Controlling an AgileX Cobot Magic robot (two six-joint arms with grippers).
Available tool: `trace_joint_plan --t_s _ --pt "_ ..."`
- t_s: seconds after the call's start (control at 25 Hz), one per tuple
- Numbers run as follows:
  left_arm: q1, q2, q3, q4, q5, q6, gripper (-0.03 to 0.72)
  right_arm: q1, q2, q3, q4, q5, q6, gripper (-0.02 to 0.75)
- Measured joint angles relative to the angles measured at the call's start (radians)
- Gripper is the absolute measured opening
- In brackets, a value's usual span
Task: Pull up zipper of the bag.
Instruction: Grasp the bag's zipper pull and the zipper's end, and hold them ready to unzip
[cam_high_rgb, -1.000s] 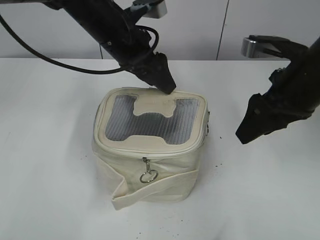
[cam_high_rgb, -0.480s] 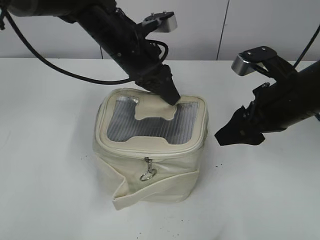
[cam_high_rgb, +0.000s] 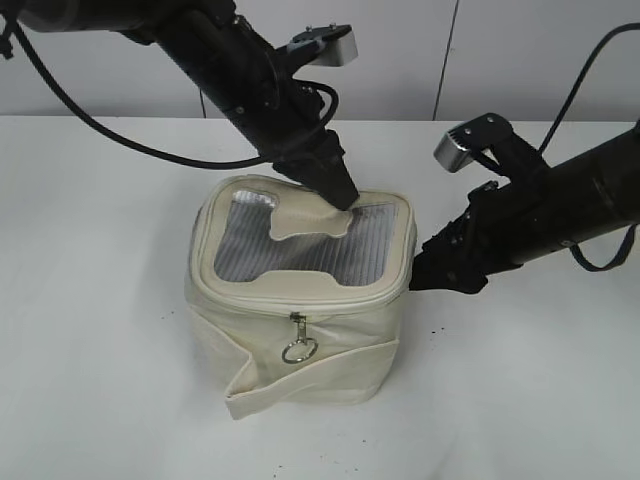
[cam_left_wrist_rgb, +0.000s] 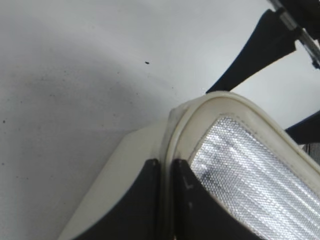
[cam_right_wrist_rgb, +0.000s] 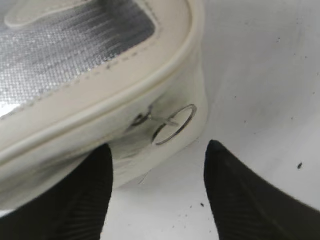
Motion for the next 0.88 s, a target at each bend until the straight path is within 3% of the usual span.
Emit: trace_joint_plan --t_s 0.2,0.44,0.56,0.88 --pt "0.0 0.0 0.0 0.001 0.002 0.0 0.048 -0.001 0.025 0.0 0.108 -0.065 -0.101 0.321" --pt "0.0 0.0 0.0 0.001 0.002 0.0 0.048 -0.001 0.031 -0.002 0.125 -0.052 -0.107 0.025" --pt "0.0 0.0 0.0 0.002 -0.004 -0.032 0.047 -0.001 0.031 -0.003 0.085 -0.033 -0.009 -0.004" --pt "-0.003 0.0 0.0 0.006 -0.013 -0.093 0.046 0.001 -0.025 -0.009 -0.174 0.131 0.327 -0.013"
